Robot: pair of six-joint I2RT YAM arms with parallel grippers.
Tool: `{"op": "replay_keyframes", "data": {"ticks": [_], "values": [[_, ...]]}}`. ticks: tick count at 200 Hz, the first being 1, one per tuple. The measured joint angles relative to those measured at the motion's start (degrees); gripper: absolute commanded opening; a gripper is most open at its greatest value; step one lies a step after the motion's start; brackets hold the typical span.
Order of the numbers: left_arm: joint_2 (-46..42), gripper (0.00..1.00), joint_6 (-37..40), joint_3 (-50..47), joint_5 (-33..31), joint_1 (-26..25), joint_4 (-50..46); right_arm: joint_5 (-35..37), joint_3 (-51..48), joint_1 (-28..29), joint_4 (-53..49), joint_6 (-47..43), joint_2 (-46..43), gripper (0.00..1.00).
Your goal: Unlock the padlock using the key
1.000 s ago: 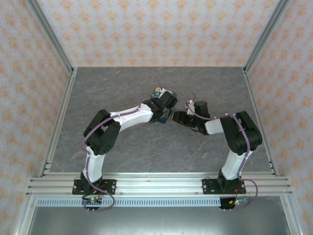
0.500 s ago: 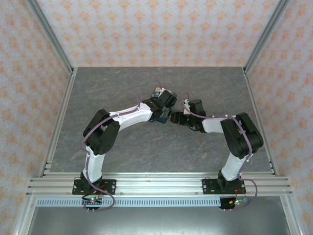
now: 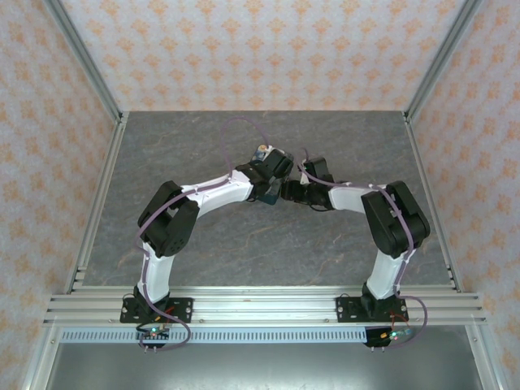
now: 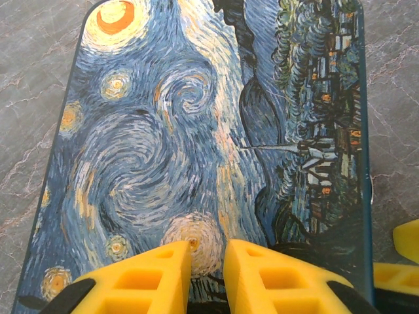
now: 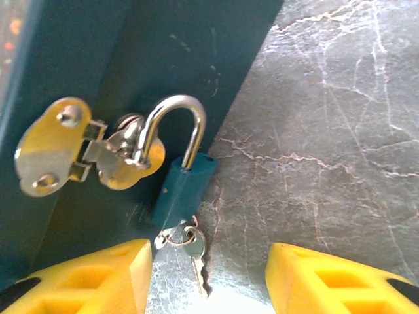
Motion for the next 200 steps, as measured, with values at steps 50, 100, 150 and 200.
{"op": "replay_keyframes", "data": {"ticks": [50, 100, 150, 200], "values": [[0.02, 0.2, 0.0, 0.0, 0.02, 1.03, 0.63, 5.64, -1.57, -4.22, 10.36, 7.87, 1.16, 0.51], [0.04, 0.21, 0.0, 0.0, 0.07, 1.51, 0.9, 7.32, -5.75, -7.5, 14.08, 10.45, -2.73, 0.51], [-2.01, 0.38, -0.17, -0.02, 0.83, 2.45, -0.63, 4.15, -9.18, -7.21, 18.27, 14.45, -6.16, 0.52], [-4.55, 0.57, -1.6, 1.22, 1.86, 5.88, -8.9, 0.68, -8.09, -3.8, 18.8, 19.43, -5.62, 0.45]]}}
